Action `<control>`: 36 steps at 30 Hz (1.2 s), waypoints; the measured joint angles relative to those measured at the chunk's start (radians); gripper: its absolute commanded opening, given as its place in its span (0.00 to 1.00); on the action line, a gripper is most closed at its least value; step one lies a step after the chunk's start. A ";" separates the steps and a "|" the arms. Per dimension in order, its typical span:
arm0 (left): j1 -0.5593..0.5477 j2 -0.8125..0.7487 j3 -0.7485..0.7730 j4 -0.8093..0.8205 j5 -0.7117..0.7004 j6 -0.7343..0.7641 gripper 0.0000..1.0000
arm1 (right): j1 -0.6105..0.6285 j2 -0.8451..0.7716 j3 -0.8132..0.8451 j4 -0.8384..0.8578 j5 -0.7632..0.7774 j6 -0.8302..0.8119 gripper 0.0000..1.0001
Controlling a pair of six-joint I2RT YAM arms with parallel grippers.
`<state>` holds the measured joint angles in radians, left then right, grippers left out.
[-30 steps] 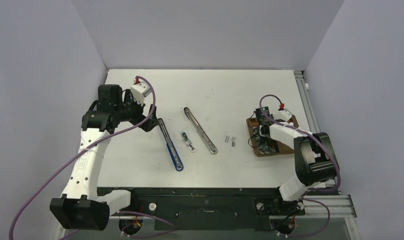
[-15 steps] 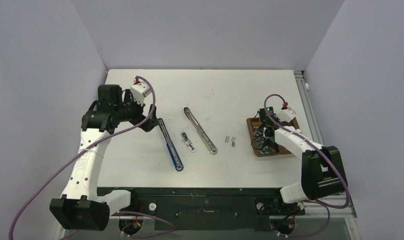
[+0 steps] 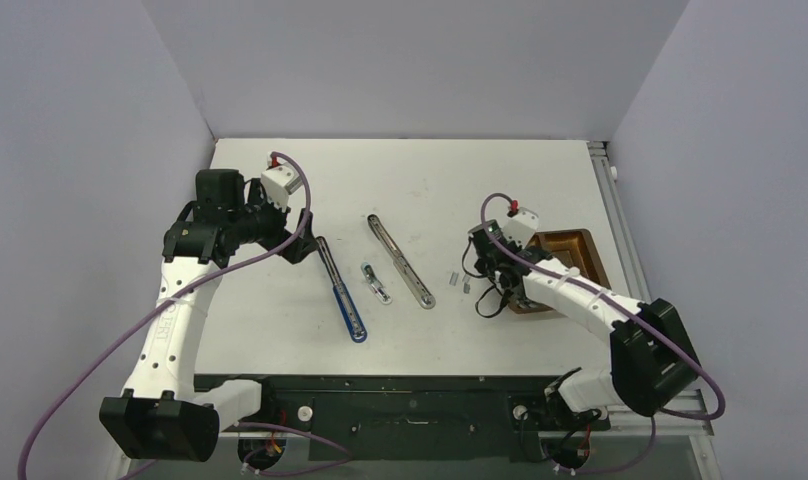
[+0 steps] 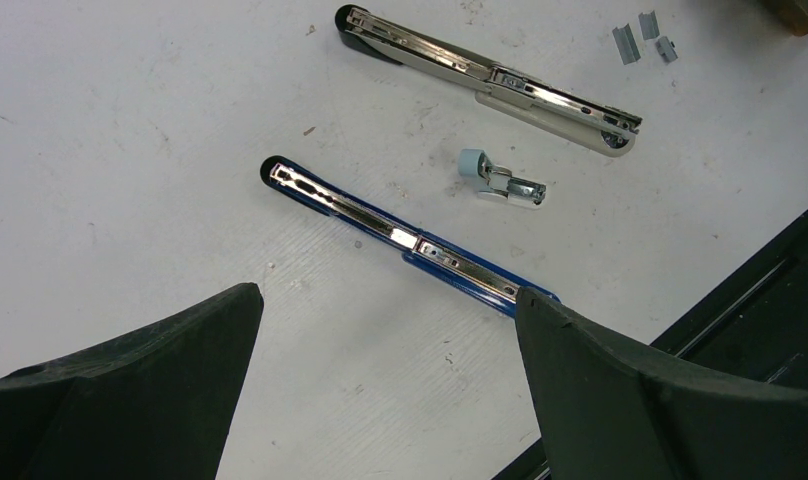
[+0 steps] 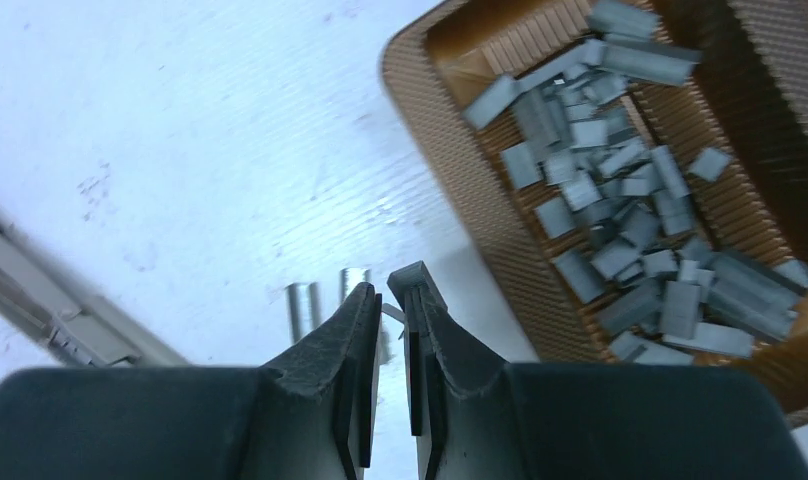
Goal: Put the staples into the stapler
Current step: Place the staple at the center of the board.
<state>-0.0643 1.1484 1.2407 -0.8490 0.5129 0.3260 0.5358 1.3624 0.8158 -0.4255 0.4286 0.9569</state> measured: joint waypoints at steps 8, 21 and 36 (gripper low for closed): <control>0.000 0.000 0.000 0.000 0.000 -0.001 0.96 | 0.090 0.124 0.078 0.005 -0.013 -0.006 0.10; 0.001 -0.003 0.000 0.000 0.000 -0.003 0.96 | 0.113 0.102 0.036 -0.008 -0.013 -0.009 0.31; 0.001 -0.006 0.000 0.000 0.000 -0.003 0.96 | -0.175 -0.061 0.035 -0.015 -0.085 -0.146 0.40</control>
<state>-0.0635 1.1427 1.2407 -0.8486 0.5129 0.3225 0.3603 1.3018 0.8505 -0.4404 0.3439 0.8108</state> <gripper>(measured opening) 0.963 0.402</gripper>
